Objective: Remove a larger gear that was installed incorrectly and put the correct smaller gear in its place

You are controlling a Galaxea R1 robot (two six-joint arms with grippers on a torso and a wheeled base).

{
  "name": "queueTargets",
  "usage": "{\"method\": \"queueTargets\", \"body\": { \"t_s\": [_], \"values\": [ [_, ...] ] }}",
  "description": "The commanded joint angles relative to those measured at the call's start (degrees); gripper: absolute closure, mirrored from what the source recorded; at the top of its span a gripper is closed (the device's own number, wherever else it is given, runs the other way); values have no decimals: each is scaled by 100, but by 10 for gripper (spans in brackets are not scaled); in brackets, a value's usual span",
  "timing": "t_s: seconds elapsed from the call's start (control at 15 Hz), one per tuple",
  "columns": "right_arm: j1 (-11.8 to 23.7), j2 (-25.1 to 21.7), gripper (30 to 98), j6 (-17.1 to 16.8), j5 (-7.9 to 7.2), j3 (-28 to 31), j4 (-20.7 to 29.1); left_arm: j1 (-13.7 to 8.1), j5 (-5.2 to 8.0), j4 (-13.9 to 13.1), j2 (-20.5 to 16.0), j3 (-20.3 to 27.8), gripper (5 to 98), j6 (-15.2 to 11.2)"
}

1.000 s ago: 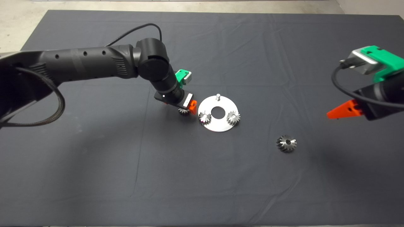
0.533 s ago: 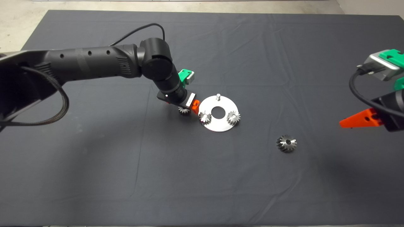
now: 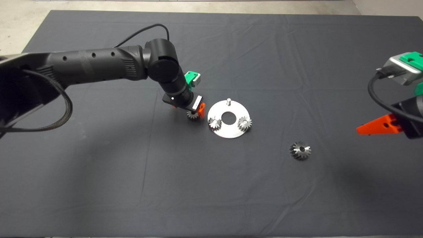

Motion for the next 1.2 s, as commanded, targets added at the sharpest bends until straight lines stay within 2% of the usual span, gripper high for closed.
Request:
{"method": "queueTargets", "body": {
  "t_s": [0.0,0.67,0.73,0.93,1.0,1.13],
  "values": [
    [116,-83,556,52,-317,76,183,-55,16,14,26,85,182,31],
    [204,-91,557,45,-335,68,183,-55,17,5,124,200,289,93],
    [204,-91,556,45,-335,63,183,-55,17,5,124,191,322,93],
    [209,-91,556,45,-343,50,183,-55,43,5,159,165,346,101],
    [213,-91,556,45,-343,50,183,-55,43,5,159,177,387,110],
    [213,-91,556,45,-343,50,183,-55,52,5,159,183,389,119]
  ]
}}
